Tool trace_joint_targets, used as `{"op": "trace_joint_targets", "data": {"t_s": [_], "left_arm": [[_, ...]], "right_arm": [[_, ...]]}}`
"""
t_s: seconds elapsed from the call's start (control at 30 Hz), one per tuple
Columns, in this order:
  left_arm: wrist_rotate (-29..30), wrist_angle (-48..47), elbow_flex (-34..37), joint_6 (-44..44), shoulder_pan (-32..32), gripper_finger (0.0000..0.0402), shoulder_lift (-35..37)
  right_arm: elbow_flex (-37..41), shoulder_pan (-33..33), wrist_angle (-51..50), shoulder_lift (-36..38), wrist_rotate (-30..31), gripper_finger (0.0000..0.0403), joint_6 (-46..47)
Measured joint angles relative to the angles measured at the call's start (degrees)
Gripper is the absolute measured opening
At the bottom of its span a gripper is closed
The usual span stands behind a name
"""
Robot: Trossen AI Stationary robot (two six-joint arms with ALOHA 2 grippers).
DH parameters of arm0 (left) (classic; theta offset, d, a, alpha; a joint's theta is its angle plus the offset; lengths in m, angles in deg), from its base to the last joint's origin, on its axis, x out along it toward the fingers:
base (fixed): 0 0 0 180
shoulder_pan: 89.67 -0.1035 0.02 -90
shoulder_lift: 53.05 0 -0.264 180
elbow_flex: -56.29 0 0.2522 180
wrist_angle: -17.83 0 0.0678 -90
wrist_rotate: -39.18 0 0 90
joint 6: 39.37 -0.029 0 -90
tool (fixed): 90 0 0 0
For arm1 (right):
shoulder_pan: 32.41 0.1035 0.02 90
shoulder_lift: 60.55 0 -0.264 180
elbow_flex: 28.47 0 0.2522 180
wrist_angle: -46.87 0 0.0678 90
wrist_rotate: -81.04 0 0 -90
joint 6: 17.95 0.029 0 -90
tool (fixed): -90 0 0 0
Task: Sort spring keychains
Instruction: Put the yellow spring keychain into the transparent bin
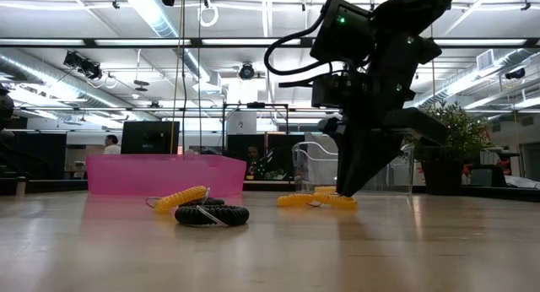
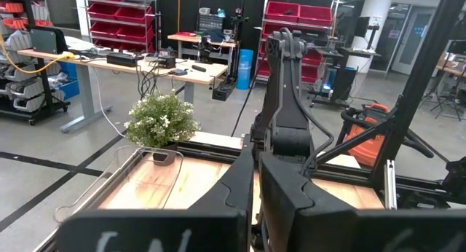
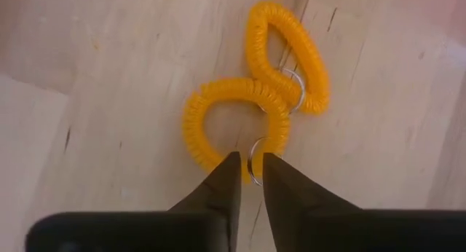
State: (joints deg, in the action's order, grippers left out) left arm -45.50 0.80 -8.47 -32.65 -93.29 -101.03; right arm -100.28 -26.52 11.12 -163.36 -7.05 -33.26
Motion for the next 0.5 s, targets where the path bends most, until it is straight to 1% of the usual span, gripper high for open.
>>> {"op": "trace_joint_targets", "data": {"t_s": [0.27, 0.33, 0.43, 0.5], "left_arm": [[0.0, 0.0, 0.0, 0.1, 0.0, 0.0025, 0.0], [0.0, 0.1, 0.0, 0.1, 0.0, 0.0025, 0.0], [0.0, 0.1, 0.0, 0.1, 0.0, 0.0025, 0.0], [0.0, 0.0, 0.0, 0.1, 0.0, 0.0025, 0.0]], "right_arm": [[-0.1, 0.0, 0.2, -0.9, -0.4, 0.0046, 1.3], [-0.1, 0.0, 0.2, -0.9, -0.4, 0.0036, 1.3], [-0.1, 0.0, -0.4, -0.9, -0.4, 0.001, 1.3], [-0.1, 0.0, -0.6, -0.9, -0.4, 0.0005, 2.1]]}}
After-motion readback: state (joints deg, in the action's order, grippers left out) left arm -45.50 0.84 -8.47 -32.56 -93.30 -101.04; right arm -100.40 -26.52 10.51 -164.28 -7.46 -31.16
